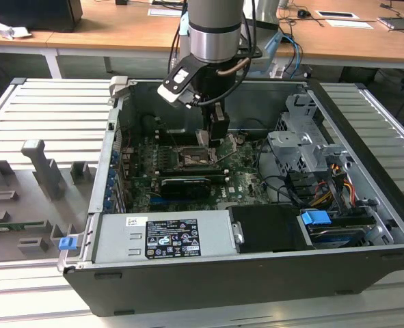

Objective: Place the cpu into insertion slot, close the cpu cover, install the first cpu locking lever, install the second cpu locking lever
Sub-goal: 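Place the cpu into insertion slot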

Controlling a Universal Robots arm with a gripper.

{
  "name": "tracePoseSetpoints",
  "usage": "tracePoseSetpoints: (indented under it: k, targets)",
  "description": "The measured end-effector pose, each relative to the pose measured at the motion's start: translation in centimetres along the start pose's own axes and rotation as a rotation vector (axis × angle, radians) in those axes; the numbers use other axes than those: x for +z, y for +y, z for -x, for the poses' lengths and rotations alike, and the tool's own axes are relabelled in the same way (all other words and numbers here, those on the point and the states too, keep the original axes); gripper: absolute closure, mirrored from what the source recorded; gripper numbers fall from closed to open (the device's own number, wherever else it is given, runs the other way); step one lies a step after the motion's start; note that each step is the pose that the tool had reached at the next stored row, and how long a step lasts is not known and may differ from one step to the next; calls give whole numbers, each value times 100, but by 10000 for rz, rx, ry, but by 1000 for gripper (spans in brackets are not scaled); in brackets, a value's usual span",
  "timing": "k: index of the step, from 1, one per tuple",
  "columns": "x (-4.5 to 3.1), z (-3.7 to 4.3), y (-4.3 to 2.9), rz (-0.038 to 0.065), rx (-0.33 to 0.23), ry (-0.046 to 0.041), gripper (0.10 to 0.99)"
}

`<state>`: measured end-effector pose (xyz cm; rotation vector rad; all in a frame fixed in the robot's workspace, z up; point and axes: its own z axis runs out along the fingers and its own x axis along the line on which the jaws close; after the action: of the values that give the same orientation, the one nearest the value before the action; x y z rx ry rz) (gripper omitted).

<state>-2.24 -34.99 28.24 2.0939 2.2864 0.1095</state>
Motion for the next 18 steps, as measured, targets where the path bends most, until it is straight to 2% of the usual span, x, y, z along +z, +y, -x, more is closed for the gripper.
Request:
tracePoseSetpoints:
  k: [9,18]
  targets:
    - [69,1,-5,1,24,-1,557]
    - [97,2,-8,1,28,-2,557]
